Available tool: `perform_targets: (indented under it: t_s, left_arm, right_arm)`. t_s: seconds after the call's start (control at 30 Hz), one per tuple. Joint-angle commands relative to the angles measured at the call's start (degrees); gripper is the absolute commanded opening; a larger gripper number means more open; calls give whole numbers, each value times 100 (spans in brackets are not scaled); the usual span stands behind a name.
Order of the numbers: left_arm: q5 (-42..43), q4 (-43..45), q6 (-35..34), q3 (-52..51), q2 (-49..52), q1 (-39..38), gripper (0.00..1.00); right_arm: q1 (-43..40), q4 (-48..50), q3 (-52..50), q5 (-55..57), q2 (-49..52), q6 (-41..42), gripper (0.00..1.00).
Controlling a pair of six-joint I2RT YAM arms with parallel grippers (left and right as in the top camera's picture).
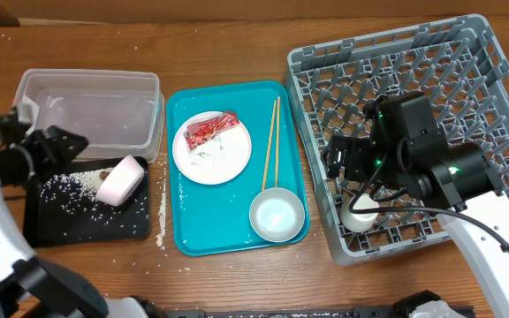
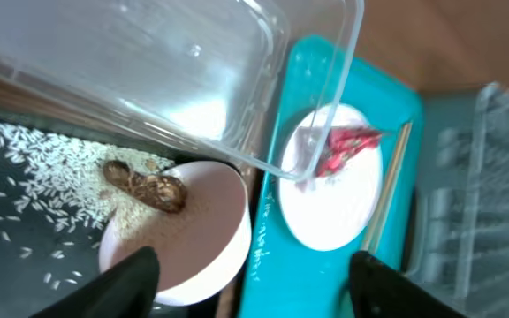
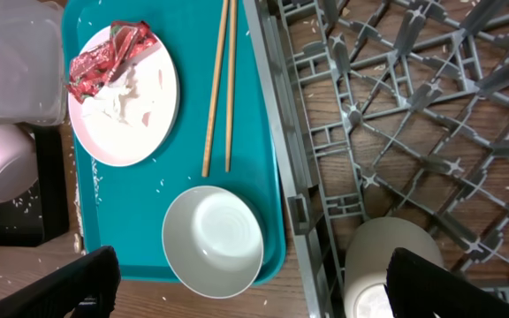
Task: Sort waste into correct bins and load items into the dishwasher
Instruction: 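Shake the rice out of the pink bowl onto the black tray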
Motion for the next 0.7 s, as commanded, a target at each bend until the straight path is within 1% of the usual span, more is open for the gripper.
perform_targets:
  t_s: [0.0, 0.03, 0.13, 0.23, 0.27, 0.3, 0.4, 0.43, 0.5, 0.53, 0.57, 0.63, 0.67]
  left_arm:
    - [-981, 76, 557, 0, 149, -866, 72]
    - [-1145, 105, 649, 0, 188, -1029, 72]
    - [-1974, 216, 645, 0, 415, -1558, 73]
    - [-2583, 133, 463, 0, 649, -1812, 70]
    - [-2664, 98, 391, 0, 732, -1836, 70]
    - [-2761, 61, 341, -7, 894, -1834, 66]
    - [-2874, 149, 280, -7, 1082, -1810, 64]
    - [-2852, 153, 278, -7, 1137, -1810, 63]
    - [-2549, 0, 293, -9, 1285, -1818, 63]
    - [-2166, -313, 328, -15, 1416, -1825, 59]
    - [-1893, -581, 433, -17, 1506, -1823, 52]
    - [-1624, -859, 546, -17, 1598, -1825, 37]
    - [-1523, -981, 671, -17, 1637, -1827, 31]
  right_arm:
    - [22, 31, 144, 4, -4, -35, 98]
    - [22, 28, 144, 4, -4, -35, 98]
    - [22, 13, 144, 4, -4, -35, 98]
    - [22, -2, 144, 4, -4, -35, 99]
    - [22, 0, 144, 4, -4, -35, 99]
    - [22, 2, 144, 4, -4, -35, 99]
    - [22, 0, 144, 4, -4, -35, 99]
    - [22, 2, 144, 4, -4, -37, 99]
    - [22, 15, 144, 7, -4, -35, 99]
    - [22, 28, 144, 7, -4, -37, 99]
    - [22, 33, 144, 7, -4, -37, 100]
    - [22, 37, 144, 7, -4, -37, 100]
    - [22, 37, 144, 9, -4, -37, 100]
